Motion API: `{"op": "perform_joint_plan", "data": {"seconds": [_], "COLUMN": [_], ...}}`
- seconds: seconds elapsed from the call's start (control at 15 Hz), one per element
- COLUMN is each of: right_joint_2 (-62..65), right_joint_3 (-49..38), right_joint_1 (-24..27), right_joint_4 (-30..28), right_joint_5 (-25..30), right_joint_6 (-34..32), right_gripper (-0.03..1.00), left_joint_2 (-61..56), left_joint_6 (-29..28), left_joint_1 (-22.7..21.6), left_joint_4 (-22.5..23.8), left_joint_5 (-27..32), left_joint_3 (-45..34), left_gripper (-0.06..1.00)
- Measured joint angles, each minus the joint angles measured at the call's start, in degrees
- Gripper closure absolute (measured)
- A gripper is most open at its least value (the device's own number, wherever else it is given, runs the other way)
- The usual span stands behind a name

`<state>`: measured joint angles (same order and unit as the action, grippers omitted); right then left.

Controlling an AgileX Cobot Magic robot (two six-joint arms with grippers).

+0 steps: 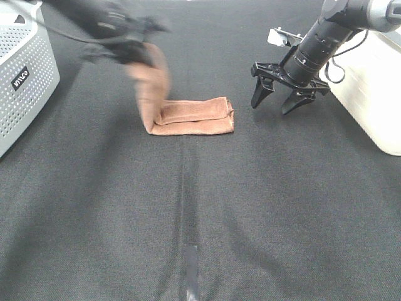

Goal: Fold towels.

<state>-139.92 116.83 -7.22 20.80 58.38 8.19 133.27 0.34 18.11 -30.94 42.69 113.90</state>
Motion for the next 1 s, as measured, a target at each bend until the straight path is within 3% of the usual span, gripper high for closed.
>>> {"op": "perform_joint_plan", "data": {"seconds": [0.27,0.47,0.6,0.87,1.0], "right_joint_2": [0.0,0.0,0.0,0.0,0.0], "right_joint_3": [0.0,0.0,0.0,0.0,0.0], "right_joint_1": [0.0,0.0,0.0,0.0,0.0], "right_joint_4": [0.06,0.34,1.49,6.02,14.09], "right_joint_5": [0.63,1.32,1.38,2.23,2.98], "right_joint_6": [0.0,0.0,0.0,0.74,6.47], "right_gripper": [0.27,0.27,0.27,0.27,0.27], "left_joint_2": [7.33,9.34,9.34,7.51,4.01], "left_joint_6": [-1.32,-1.49,-1.43,5.39,8.65], "left_joint_1": [4.18,6.02,6.47,5.39,1.32], "left_joint_4": [-4.64,-9.91,-12.95,-14.15,-11.23], "left_joint_5": [-5.27,-6.99,-8.19,-7.33,-6.99], "left_joint_3": [3.9,5.27,5.84,8.82,9.91], "left_gripper": [0.83,0.4,0.26,0.24,0.24]}}
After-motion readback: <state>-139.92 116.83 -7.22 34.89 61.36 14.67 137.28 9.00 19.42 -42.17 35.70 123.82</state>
